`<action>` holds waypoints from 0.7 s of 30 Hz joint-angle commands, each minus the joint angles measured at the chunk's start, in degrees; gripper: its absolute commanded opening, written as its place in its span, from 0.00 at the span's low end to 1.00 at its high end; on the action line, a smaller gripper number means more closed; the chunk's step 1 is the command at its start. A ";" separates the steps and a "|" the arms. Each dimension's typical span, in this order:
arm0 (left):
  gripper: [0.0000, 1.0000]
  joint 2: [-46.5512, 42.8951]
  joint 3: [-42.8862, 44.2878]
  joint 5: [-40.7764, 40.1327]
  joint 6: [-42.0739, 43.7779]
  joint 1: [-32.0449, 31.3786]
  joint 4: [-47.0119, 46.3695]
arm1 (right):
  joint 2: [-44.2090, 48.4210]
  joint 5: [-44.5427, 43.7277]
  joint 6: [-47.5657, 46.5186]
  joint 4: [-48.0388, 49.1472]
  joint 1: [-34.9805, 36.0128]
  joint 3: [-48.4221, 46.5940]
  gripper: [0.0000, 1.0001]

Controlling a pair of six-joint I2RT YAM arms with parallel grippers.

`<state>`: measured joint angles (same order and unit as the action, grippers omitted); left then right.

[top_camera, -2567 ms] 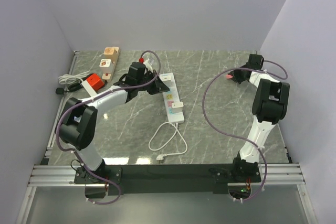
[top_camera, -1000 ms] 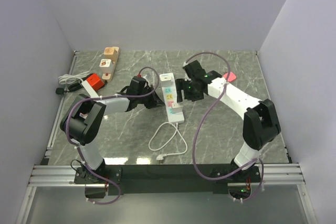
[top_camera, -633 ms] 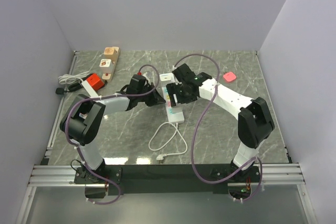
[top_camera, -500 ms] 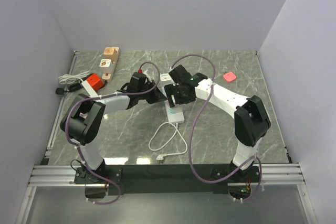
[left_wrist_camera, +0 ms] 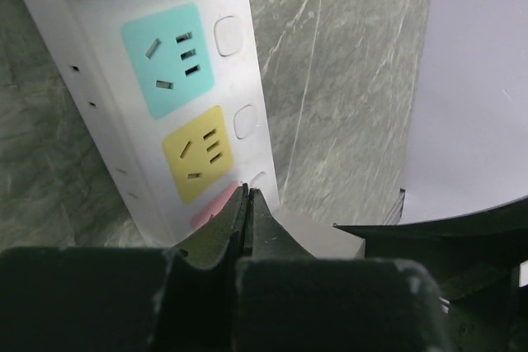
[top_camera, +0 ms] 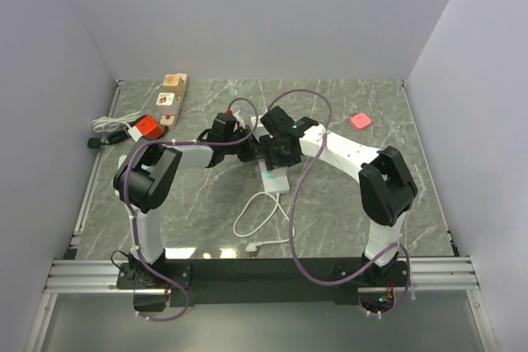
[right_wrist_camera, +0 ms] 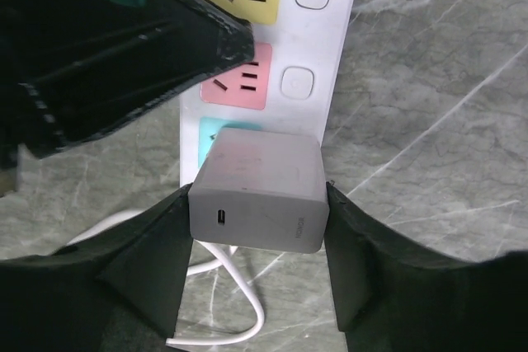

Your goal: Pull the plug off the socket

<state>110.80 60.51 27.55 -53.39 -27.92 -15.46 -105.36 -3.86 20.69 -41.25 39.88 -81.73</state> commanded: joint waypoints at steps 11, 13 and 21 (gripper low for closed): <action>0.01 5.29 -3.47 5.67 -3.74 -2.40 -10.73 | -3.01 2.54 2.52 2.58 0.11 -0.97 0.50; 0.01 5.74 -3.47 5.06 -3.48 -2.92 -9.07 | -3.53 2.98 2.69 2.67 0.11 -1.23 0.52; 0.01 6.09 -3.73 1.54 -2.51 -3.10 -5.02 | -5.55 3.68 3.31 3.11 0.02 -2.03 0.61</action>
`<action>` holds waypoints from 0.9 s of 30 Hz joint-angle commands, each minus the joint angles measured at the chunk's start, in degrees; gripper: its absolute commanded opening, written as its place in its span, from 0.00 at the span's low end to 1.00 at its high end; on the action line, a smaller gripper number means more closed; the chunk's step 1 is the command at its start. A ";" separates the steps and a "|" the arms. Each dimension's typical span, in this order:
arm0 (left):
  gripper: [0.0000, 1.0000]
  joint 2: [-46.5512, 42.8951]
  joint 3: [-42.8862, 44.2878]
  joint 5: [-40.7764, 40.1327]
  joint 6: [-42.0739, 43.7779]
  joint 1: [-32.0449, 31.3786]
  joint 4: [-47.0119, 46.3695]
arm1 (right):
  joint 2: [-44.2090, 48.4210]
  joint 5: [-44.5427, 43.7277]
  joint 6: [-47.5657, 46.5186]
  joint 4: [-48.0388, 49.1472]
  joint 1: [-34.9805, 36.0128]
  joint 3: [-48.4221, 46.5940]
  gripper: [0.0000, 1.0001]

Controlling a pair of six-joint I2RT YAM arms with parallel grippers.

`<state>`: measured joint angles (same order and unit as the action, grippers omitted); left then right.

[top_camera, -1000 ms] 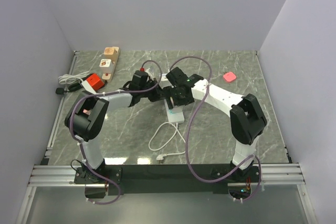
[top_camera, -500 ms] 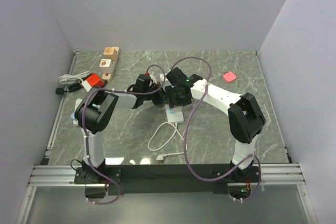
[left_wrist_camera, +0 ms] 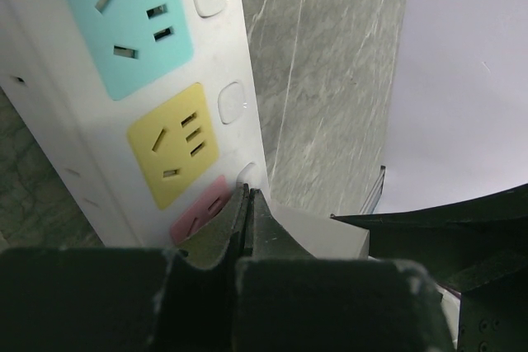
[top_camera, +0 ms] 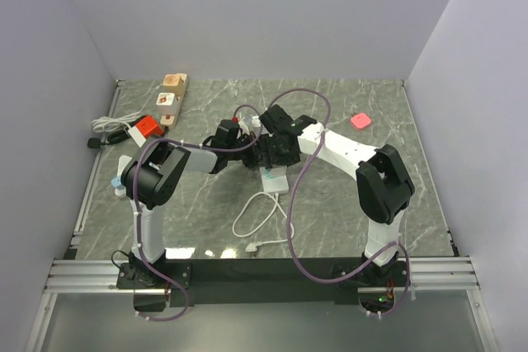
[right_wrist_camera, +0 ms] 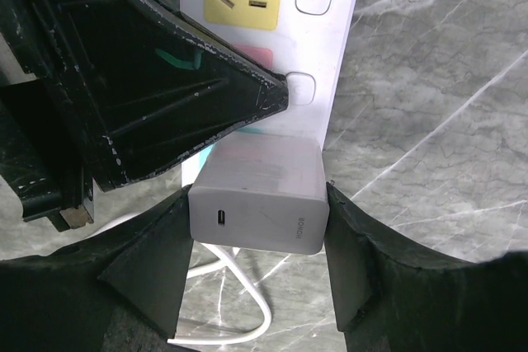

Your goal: Pull the plug off the socket

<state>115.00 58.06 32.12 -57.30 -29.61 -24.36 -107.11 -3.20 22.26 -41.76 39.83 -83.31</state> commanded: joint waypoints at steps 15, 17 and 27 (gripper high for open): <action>0.01 1.81 -2.52 -6.54 2.54 -1.68 7.75 | 6.82 3.99 1.21 -2.44 -1.34 -5.79 0.00; 0.01 2.16 -2.60 -6.89 2.72 -1.86 8.36 | 9.02 3.99 0.33 -5.17 -2.04 -7.91 0.00; 0.01 2.69 -2.60 -7.95 3.25 -2.12 9.16 | 11.48 1.38 -0.12 -9.57 -7.66 -9.78 0.00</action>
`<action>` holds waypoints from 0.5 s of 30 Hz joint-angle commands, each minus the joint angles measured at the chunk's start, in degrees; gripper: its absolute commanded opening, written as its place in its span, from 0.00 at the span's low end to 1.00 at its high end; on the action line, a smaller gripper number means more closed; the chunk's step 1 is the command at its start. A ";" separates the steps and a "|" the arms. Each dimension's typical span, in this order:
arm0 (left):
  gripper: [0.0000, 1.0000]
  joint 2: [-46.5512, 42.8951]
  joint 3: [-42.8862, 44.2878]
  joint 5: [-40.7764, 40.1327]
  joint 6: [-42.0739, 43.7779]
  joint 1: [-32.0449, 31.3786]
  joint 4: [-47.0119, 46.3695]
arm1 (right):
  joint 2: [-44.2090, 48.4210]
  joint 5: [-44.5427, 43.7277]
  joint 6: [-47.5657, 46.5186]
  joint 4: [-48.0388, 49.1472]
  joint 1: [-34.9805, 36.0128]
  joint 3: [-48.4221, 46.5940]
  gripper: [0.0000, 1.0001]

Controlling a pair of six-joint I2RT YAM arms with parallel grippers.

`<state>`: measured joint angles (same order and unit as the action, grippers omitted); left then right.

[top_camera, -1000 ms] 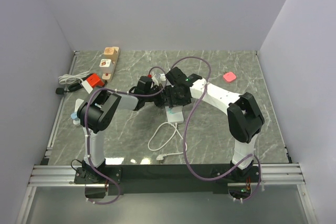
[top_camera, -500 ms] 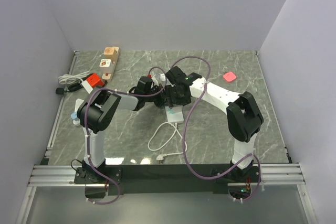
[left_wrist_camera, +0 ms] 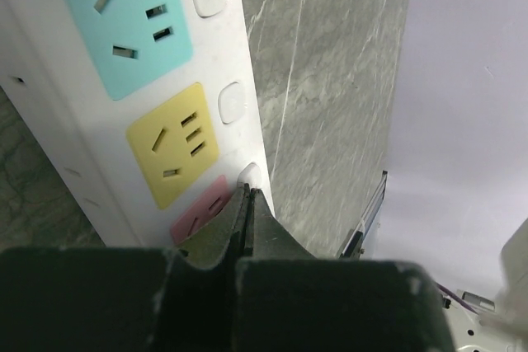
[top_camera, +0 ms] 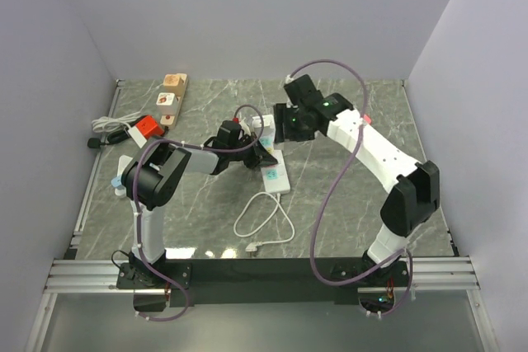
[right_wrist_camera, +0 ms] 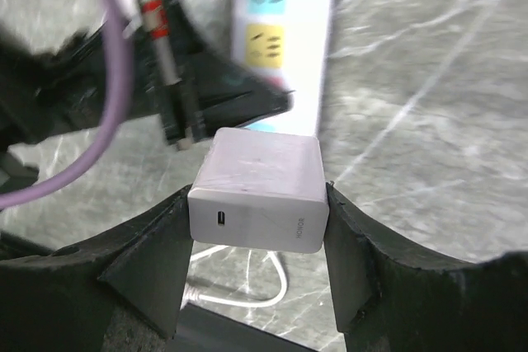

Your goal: Pull the plug off the socket

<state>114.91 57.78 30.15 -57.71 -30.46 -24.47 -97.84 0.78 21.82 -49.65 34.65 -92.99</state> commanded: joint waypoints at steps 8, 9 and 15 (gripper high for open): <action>0.01 -1.00 -0.05 -3.96 4.36 -1.27 9.52 | 8.20 1.03 11.90 12.79 -28.27 15.27 0.00; 0.01 -1.44 0.40 -3.79 4.71 -1.36 9.70 | 7.50 3.24 13.23 14.04 -30.59 15.90 0.00; 0.01 -4.96 2.95 -2.99 5.59 -1.36 11.55 | -1.37 16.44 22.55 24.32 -42.29 17.05 0.00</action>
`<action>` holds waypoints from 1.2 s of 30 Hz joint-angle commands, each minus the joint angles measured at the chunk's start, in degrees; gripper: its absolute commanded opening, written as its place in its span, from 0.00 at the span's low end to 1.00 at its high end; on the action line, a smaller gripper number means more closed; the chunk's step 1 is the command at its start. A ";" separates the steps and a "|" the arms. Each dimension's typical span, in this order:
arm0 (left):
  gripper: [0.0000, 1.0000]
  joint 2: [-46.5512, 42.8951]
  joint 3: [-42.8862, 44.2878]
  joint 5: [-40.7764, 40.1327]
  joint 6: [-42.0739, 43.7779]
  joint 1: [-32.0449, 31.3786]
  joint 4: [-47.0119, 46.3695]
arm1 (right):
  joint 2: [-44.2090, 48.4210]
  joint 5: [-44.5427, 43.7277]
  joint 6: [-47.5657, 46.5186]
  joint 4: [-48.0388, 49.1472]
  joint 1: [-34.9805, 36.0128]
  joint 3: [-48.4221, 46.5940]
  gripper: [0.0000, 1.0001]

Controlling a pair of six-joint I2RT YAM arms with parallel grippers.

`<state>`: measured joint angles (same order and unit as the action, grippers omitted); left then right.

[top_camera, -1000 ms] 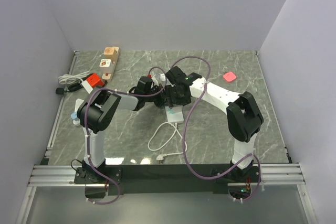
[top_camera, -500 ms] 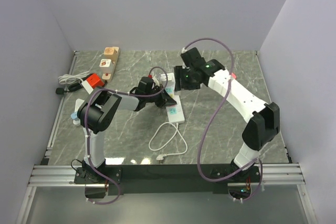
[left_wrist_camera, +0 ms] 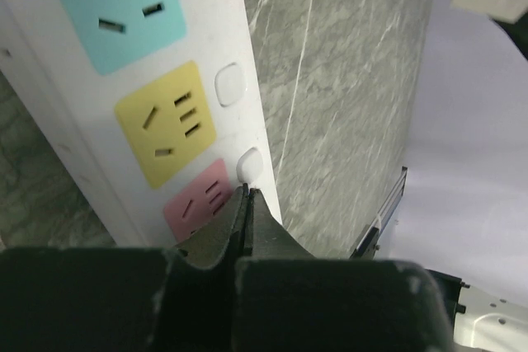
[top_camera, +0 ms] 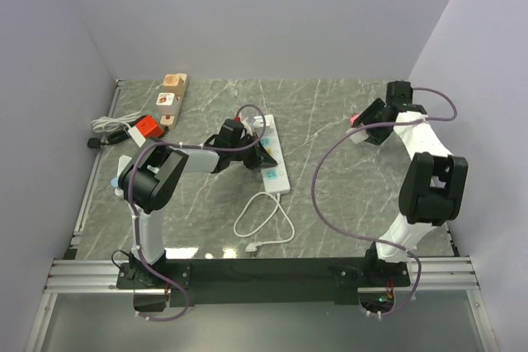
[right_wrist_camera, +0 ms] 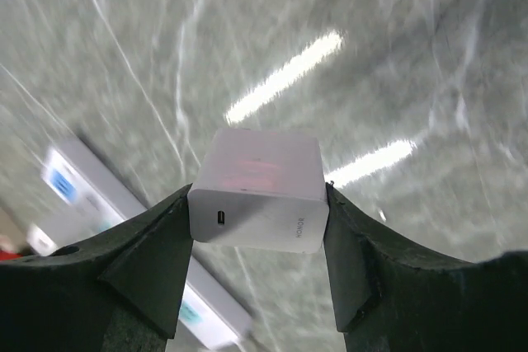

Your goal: Pull the plug off the socket

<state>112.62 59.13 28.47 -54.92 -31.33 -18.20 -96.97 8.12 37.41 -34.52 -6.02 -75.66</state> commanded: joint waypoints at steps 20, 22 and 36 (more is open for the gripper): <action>0.01 -7.32 0.37 -1.75 2.62 -0.40 6.33 | -16.33 18.78 22.98 20.12 -12.70 3.24 0.60; 0.01 -7.50 0.45 -1.84 2.53 -0.40 6.42 | -15.01 18.25 21.22 17.93 -12.79 2.89 0.68; 0.01 -8.82 0.63 -2.28 2.97 -0.31 6.95 | -0.60 12.97 11.47 8.07 -13.84 1.65 0.89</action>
<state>107.11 59.48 26.89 -53.19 -31.53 -11.03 -102.00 22.72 52.18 -24.32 -19.77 -72.75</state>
